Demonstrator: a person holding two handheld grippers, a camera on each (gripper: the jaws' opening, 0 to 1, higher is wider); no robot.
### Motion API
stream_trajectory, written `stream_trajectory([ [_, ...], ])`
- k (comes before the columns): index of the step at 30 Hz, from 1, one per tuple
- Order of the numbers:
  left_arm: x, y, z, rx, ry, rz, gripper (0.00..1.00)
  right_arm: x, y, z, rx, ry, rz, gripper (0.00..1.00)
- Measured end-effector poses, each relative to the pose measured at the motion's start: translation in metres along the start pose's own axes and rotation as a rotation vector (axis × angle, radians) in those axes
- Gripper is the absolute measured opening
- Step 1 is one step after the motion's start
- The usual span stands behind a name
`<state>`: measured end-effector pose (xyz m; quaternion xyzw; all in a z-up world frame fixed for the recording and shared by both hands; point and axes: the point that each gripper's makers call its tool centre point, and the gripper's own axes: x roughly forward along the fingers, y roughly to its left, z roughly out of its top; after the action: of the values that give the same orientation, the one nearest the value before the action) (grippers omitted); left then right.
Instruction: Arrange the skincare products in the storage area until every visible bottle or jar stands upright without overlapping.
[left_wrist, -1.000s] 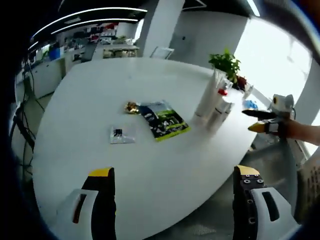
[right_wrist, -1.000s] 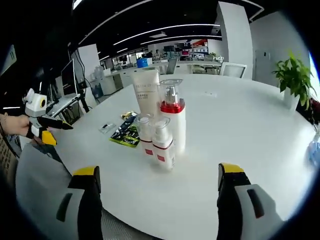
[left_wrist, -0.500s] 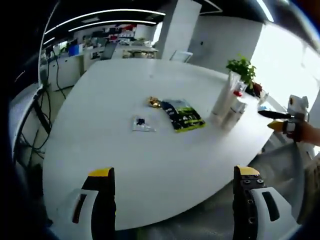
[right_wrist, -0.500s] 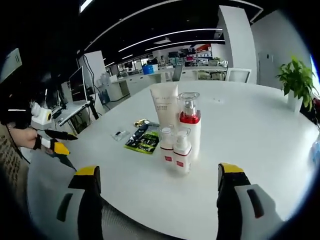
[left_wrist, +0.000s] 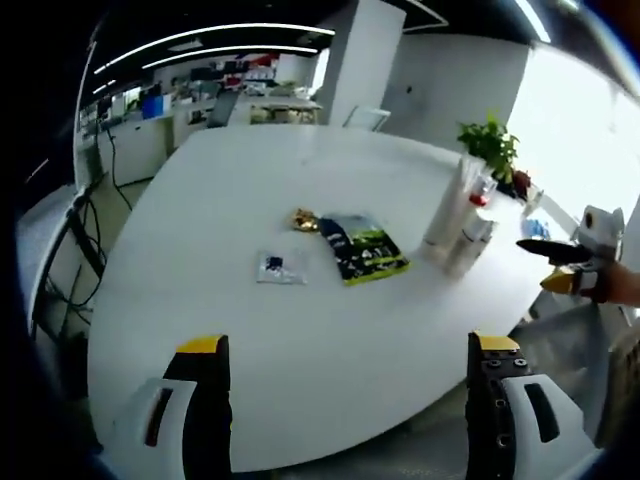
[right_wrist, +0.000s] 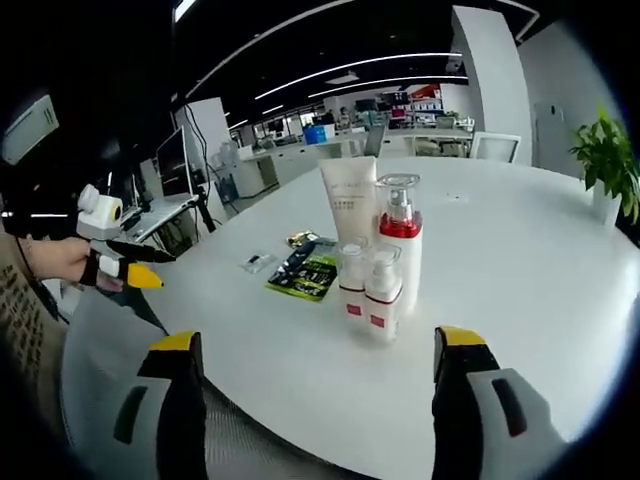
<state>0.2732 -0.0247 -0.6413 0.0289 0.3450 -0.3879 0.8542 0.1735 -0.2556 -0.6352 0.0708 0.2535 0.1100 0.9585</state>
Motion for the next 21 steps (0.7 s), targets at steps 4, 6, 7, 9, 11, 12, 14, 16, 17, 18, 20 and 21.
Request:
stream_trajectory([
  [4,0.012,-0.015,0.003,0.024,0.025,-0.023,0.97,0.000,0.000,0.001,0.009,-0.008,0.005,0.96],
  [6,0.017,-0.019,0.004,0.023,0.036,-0.027,0.97,0.000,0.000,0.000,0.008,-0.006,0.008,0.95],
  [7,0.020,-0.023,0.006,0.022,0.042,-0.031,0.97,0.000,0.001,0.000,0.008,-0.007,0.010,0.95],
  [9,0.026,-0.029,0.010,0.020,0.048,-0.038,0.97,0.000,0.001,0.001,0.009,-0.009,0.010,0.95],
  [11,0.033,-0.035,0.013,0.024,0.055,-0.053,0.97,-0.002,-0.001,0.002,0.014,-0.021,0.003,0.95],
  [12,0.037,-0.038,0.015,0.024,0.054,-0.060,0.97,-0.002,-0.002,0.003,0.019,-0.026,-0.001,0.95],
  [14,0.046,-0.045,0.020,0.028,0.059,-0.076,0.97,-0.003,-0.005,0.003,0.030,-0.028,-0.009,0.94],
  [16,0.057,-0.050,0.023,0.033,0.068,-0.080,0.97,-0.004,-0.006,0.003,0.042,-0.033,-0.008,0.93],
  [17,0.064,-0.052,0.024,0.037,0.074,-0.083,0.97,-0.005,-0.005,0.005,0.036,-0.044,-0.009,0.93],
  [18,0.069,-0.053,0.025,0.041,0.077,-0.083,0.97,-0.006,-0.004,0.007,0.029,-0.057,-0.005,0.94],
  [20,0.082,-0.051,0.026,0.049,0.088,-0.072,0.97,-0.005,-0.002,0.008,0.024,-0.058,-0.002,0.96],
  [21,0.085,-0.053,0.025,0.048,0.102,-0.071,0.97,-0.006,-0.002,0.007,0.017,-0.053,-0.005,0.95],
])
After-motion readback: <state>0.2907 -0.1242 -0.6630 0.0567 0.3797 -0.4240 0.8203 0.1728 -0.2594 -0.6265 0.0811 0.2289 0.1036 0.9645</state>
